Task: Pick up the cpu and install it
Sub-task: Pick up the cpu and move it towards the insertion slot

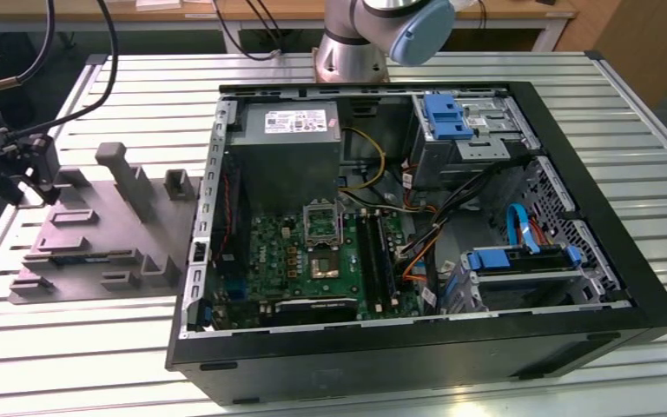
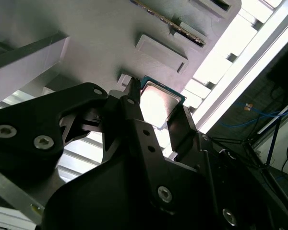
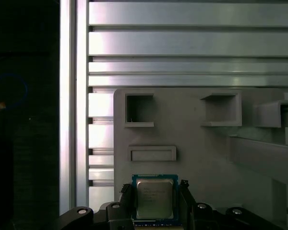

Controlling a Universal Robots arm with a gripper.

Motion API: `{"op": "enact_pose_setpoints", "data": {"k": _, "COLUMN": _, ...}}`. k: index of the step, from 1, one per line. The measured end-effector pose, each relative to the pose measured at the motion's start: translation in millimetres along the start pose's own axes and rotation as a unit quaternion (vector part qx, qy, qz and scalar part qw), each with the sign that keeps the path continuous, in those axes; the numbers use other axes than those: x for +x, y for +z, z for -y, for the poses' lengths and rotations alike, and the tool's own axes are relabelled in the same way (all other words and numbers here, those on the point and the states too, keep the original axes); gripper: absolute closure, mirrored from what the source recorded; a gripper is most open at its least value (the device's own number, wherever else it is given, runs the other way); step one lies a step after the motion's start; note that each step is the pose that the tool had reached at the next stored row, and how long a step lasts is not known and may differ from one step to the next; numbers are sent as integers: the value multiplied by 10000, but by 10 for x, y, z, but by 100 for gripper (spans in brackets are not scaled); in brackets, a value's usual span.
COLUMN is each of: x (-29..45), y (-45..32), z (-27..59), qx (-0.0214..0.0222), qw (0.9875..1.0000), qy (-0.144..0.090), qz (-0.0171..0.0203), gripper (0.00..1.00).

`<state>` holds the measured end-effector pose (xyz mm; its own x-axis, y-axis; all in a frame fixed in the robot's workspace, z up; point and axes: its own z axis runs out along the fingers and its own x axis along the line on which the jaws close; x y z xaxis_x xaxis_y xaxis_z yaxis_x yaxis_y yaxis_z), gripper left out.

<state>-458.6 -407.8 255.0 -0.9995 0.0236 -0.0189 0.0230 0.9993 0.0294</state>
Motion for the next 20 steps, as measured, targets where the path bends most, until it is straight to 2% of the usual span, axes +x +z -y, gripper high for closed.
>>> {"op": "enact_pose_setpoints", "data": {"k": 20, "x": -1, "y": -25, "z": -1, "qx": 0, "qw": 10000, "qy": 0, "qz": 0, "gripper": 53}}
